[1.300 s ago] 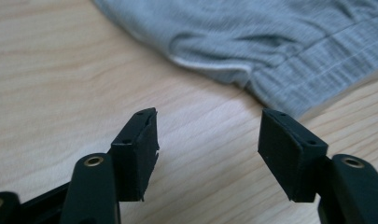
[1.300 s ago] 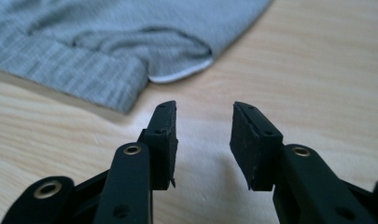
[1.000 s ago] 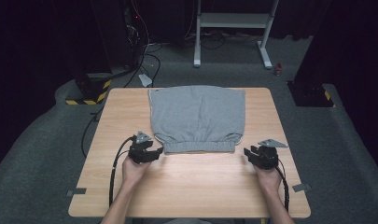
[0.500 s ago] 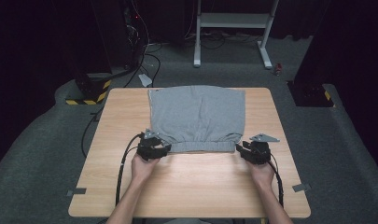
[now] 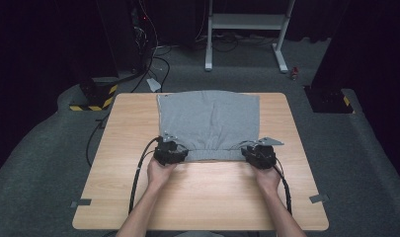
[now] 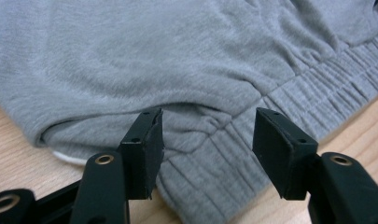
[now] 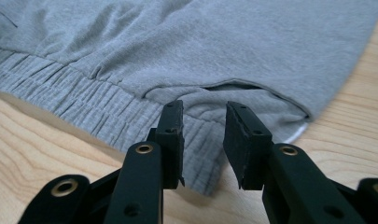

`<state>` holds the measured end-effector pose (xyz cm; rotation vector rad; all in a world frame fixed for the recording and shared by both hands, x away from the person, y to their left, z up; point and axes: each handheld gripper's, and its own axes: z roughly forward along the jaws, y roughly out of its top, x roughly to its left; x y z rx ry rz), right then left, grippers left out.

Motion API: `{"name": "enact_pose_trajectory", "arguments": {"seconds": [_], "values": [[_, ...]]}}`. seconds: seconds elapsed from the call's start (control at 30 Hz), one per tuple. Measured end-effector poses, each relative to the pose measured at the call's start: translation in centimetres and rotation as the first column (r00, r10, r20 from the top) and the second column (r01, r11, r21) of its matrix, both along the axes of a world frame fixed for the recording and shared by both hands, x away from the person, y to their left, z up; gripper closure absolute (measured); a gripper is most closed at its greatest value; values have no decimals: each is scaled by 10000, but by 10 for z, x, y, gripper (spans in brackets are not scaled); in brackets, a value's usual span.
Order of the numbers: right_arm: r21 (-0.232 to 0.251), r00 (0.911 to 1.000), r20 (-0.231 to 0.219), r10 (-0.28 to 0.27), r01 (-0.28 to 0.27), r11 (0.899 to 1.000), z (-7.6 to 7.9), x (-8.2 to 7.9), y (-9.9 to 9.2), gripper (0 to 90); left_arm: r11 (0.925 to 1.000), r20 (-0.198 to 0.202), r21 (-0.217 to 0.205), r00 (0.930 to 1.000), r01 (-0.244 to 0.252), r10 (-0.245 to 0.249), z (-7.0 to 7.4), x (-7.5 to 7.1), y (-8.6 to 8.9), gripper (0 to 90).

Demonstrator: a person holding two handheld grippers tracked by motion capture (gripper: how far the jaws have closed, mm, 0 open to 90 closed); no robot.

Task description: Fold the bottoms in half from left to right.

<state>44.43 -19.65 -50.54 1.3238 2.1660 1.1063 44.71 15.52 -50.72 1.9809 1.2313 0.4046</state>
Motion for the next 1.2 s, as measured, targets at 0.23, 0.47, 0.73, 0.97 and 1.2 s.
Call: {"name": "enact_pose_trajectory", "arguments": {"seconds": [0.23, 0.47, 0.73, 0.97, 1.2], "values": [[-285, 9998, -91, -158, 156, 9995, -5, 8, 4, 692, 9998, -61, 214, 10000, -25, 26, -5, 2, -1, 437], [-862, 9995, -318, 64, -92, 9962, -8, 5, 8, 684, 9987, -140, 514, 9999, 18, -11, -9, 0, -1, 430], [-1202, 9998, -34, 212, -215, 9925, -12, -6, 9, 677, 9978, -79, 634, 9998, 194, -189, -10, -3, -2, 422], [-1145, 9995, -28, 323, -325, 9929, -13, -16, 7, 670, 9976, 86, 620, 9995, 303, -309, -12, -9, -1, 417], [-1037, 9993, -67, 372, -376, 9939, -13, -25, 4, 668, 9966, 159, 695, 9989, 437, -449, -12, -14, -2, 415]]}}
